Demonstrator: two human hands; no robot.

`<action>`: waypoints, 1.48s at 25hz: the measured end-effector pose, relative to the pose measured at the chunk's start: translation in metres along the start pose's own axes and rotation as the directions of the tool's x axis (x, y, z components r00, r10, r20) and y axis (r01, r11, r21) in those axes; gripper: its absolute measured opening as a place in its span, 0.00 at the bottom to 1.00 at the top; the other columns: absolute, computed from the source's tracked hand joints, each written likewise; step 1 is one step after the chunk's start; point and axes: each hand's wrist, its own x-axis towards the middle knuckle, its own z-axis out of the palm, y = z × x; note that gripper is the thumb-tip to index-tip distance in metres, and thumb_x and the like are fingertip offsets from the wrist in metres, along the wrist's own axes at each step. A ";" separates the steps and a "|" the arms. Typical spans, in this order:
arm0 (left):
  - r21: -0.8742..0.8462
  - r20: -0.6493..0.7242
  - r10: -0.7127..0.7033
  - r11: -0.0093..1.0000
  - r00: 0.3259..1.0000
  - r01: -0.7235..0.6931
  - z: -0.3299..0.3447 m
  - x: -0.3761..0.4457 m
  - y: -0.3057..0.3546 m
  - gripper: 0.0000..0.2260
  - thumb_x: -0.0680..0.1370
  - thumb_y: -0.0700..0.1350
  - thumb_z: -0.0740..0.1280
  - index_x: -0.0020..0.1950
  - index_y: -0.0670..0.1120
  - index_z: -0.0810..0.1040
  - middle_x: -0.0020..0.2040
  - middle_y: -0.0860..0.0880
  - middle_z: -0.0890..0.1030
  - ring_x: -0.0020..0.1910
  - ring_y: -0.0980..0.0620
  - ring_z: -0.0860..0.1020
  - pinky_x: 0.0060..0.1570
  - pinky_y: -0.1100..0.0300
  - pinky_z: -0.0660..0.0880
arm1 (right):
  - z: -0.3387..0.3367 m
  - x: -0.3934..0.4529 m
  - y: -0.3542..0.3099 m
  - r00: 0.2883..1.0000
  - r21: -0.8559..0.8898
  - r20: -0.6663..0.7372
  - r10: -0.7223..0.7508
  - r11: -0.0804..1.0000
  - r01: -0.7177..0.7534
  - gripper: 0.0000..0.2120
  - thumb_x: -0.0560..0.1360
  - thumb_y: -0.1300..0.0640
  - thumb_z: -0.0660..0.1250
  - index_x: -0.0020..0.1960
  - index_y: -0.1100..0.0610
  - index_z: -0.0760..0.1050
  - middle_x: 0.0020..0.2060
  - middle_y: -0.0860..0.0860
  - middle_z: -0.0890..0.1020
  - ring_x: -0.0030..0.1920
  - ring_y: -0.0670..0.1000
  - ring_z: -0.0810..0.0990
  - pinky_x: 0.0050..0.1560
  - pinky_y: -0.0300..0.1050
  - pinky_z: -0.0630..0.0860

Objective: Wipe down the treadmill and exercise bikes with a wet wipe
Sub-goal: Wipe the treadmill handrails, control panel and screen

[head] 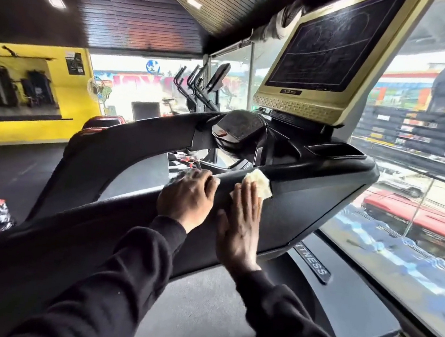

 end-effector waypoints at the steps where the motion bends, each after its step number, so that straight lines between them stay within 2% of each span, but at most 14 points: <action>1: -0.002 0.005 0.013 1.000 1.000 -0.013 0.002 0.003 0.008 0.26 0.78 0.60 0.46 0.58 0.51 0.79 0.54 0.46 0.82 0.53 0.42 0.79 0.53 0.51 0.73 | 0.001 -0.008 -0.004 0.995 0.016 0.066 -0.071 0.997 0.070 0.25 0.79 0.55 0.57 0.72 0.69 0.66 0.74 0.64 0.64 0.77 0.59 0.57 0.76 0.58 0.55; 4: -0.026 0.008 0.048 0.999 0.999 -0.048 0.012 0.011 0.024 0.19 0.81 0.54 0.51 0.61 0.51 0.78 0.57 0.47 0.81 0.55 0.42 0.79 0.54 0.51 0.72 | -0.021 -0.008 0.034 0.938 -0.010 0.155 -0.310 0.949 0.315 0.23 0.79 0.58 0.61 0.71 0.67 0.68 0.73 0.62 0.65 0.76 0.59 0.59 0.73 0.62 0.61; 5: -0.036 0.007 0.056 0.998 0.998 -0.055 0.016 0.015 0.028 0.18 0.81 0.53 0.52 0.61 0.50 0.78 0.57 0.47 0.81 0.55 0.42 0.79 0.53 0.51 0.72 | -0.029 -0.001 0.047 0.955 -0.049 0.117 -0.272 0.959 0.279 0.22 0.79 0.59 0.61 0.70 0.67 0.69 0.73 0.62 0.66 0.76 0.59 0.60 0.72 0.63 0.62; 7: -0.056 0.018 0.065 0.996 0.998 -0.064 0.021 0.021 0.039 0.16 0.82 0.51 0.54 0.60 0.49 0.78 0.58 0.47 0.81 0.55 0.43 0.79 0.53 0.51 0.73 | -0.036 0.015 0.056 0.999 -0.079 -0.010 -0.037 0.996 0.036 0.22 0.79 0.58 0.60 0.70 0.68 0.69 0.73 0.62 0.66 0.76 0.58 0.60 0.72 0.63 0.61; 9: -0.079 0.009 0.095 0.992 0.995 -0.094 0.027 0.025 0.051 0.14 0.82 0.50 0.56 0.61 0.49 0.78 0.58 0.47 0.81 0.55 0.43 0.79 0.53 0.51 0.72 | -0.030 0.023 0.041 0.992 -0.085 -0.069 0.105 0.990 -0.111 0.24 0.79 0.57 0.58 0.71 0.69 0.66 0.74 0.63 0.63 0.76 0.60 0.59 0.73 0.61 0.59; 14: -0.078 -0.067 0.169 0.982 0.983 -0.174 0.035 0.027 0.054 0.17 0.79 0.51 0.55 0.57 0.48 0.80 0.54 0.46 0.82 0.50 0.42 0.81 0.50 0.51 0.74 | -0.049 0.004 0.067 0.980 -0.172 0.138 -0.144 0.971 0.167 0.25 0.80 0.54 0.59 0.74 0.65 0.62 0.76 0.61 0.61 0.77 0.59 0.56 0.74 0.62 0.59; 18: -0.093 -0.054 0.175 0.979 0.983 -0.179 0.043 0.030 0.064 0.20 0.78 0.53 0.51 0.56 0.47 0.79 0.52 0.46 0.81 0.50 0.43 0.80 0.51 0.50 0.74 | -0.052 0.032 0.068 0.985 -0.217 -0.046 0.165 0.961 -0.171 0.30 0.83 0.47 0.49 0.74 0.69 0.60 0.75 0.64 0.59 0.77 0.59 0.55 0.71 0.65 0.61; 21: -0.146 -0.091 0.155 0.975 0.984 -0.167 0.052 0.037 0.078 0.21 0.79 0.54 0.50 0.54 0.46 0.80 0.50 0.45 0.82 0.50 0.42 0.80 0.52 0.48 0.76 | -0.046 0.016 0.052 0.985 -0.263 0.170 -0.031 0.962 0.076 0.31 0.82 0.47 0.51 0.75 0.68 0.57 0.77 0.63 0.55 0.78 0.59 0.51 0.76 0.58 0.52; 23: -0.139 -0.110 0.136 0.979 0.985 -0.151 0.055 0.040 0.085 0.22 0.80 0.55 0.50 0.53 0.46 0.80 0.49 0.45 0.82 0.49 0.42 0.80 0.51 0.49 0.76 | -0.062 0.014 0.077 0.957 -0.275 0.252 -0.143 0.938 0.212 0.31 0.81 0.47 0.54 0.76 0.66 0.58 0.77 0.61 0.55 0.78 0.58 0.51 0.77 0.57 0.52; 28: -0.036 -0.144 0.080 0.996 0.986 -0.086 0.061 0.046 0.113 0.22 0.80 0.56 0.51 0.46 0.46 0.80 0.43 0.45 0.82 0.44 0.42 0.80 0.46 0.50 0.75 | -0.076 0.044 0.113 0.989 -0.289 0.046 0.141 0.950 -0.122 0.32 0.79 0.49 0.53 0.76 0.68 0.56 0.77 0.63 0.54 0.78 0.59 0.49 0.73 0.62 0.55; 31: -0.046 -0.173 0.035 0.998 0.984 -0.044 0.067 0.051 0.125 0.23 0.81 0.57 0.50 0.46 0.46 0.80 0.44 0.45 0.82 0.45 0.42 0.81 0.47 0.50 0.75 | -0.067 0.031 0.097 0.973 -0.184 0.208 -0.096 0.973 0.136 0.30 0.79 0.52 0.55 0.76 0.67 0.57 0.77 0.62 0.55 0.78 0.58 0.49 0.77 0.58 0.51; 33: -0.009 -0.177 0.052 0.998 0.983 -0.055 0.069 0.049 0.124 0.22 0.81 0.56 0.50 0.48 0.47 0.80 0.45 0.46 0.82 0.46 0.42 0.81 0.48 0.49 0.75 | -0.081 0.030 0.124 0.929 -0.113 0.251 -0.270 0.945 0.306 0.28 0.78 0.56 0.58 0.75 0.66 0.60 0.76 0.62 0.58 0.78 0.59 0.53 0.76 0.59 0.54; 34: 0.018 -0.166 0.060 0.998 0.984 -0.058 0.070 0.048 0.124 0.22 0.82 0.56 0.49 0.49 0.48 0.80 0.46 0.47 0.82 0.46 0.43 0.81 0.48 0.50 0.74 | -0.088 0.032 0.143 0.939 -0.109 0.205 -0.277 0.947 0.303 0.26 0.79 0.57 0.58 0.74 0.66 0.63 0.76 0.62 0.60 0.77 0.59 0.55 0.74 0.62 0.57; 37: 0.042 -0.172 0.013 0.999 0.985 -0.006 0.069 0.048 0.126 0.23 0.82 0.57 0.48 0.52 0.48 0.80 0.49 0.48 0.83 0.48 0.44 0.80 0.50 0.50 0.74 | -0.095 0.045 0.173 0.996 -0.052 0.001 -0.093 0.994 0.093 0.20 0.80 0.61 0.58 0.70 0.66 0.69 0.74 0.60 0.65 0.76 0.58 0.59 0.73 0.61 0.59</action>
